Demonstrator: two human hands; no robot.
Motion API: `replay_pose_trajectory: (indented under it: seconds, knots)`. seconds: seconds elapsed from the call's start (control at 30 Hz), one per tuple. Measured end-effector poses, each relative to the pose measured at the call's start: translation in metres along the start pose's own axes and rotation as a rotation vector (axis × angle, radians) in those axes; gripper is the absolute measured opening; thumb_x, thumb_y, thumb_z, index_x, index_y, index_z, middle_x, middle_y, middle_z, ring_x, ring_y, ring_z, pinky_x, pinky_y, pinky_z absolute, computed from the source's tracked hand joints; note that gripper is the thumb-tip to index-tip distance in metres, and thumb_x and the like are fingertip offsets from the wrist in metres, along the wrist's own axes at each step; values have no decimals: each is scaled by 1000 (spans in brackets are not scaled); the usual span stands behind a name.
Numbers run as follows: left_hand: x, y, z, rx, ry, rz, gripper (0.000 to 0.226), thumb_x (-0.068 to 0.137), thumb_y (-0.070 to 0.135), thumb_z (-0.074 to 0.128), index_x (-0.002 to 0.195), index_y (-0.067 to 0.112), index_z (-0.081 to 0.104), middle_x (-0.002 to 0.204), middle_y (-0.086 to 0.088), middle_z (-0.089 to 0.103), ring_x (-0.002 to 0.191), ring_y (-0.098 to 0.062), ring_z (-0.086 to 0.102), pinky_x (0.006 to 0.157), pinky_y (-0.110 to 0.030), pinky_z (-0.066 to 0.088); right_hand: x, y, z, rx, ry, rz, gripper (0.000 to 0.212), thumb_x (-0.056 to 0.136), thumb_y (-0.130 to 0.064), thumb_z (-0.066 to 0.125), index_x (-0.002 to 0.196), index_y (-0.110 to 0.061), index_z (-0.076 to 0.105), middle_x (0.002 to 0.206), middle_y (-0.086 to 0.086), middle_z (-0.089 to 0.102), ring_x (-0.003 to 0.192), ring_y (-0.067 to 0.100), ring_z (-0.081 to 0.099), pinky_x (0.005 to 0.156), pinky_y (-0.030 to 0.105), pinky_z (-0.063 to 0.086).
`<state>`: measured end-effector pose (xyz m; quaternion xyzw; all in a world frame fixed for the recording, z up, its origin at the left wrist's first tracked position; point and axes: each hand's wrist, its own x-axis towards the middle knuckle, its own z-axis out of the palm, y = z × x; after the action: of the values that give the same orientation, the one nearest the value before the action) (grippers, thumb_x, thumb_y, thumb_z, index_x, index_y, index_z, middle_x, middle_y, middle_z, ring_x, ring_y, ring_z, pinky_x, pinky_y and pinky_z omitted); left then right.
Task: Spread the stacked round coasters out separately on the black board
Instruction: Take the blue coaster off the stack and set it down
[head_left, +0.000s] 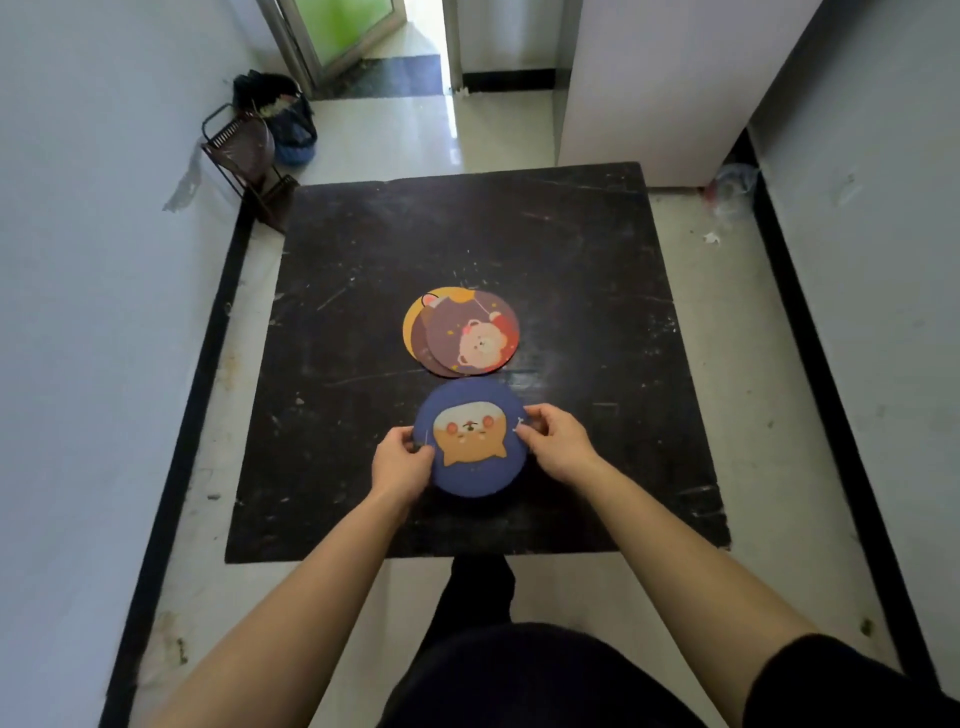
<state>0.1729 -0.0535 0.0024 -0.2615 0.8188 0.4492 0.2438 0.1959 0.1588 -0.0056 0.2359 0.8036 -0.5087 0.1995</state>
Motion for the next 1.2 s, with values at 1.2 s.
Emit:
replay_pose_trajectory:
  seconds: [1.2]
  knots:
    - [19,-9,-18,463,-52,214,64,91,30,59,149,13,35,150,-15,38,128,-32,50,104,-46,43,-5,12,11,-287,40,61,65,91,-31,60,150,-23,34,146,12,41,124,30,53,100,40,44]
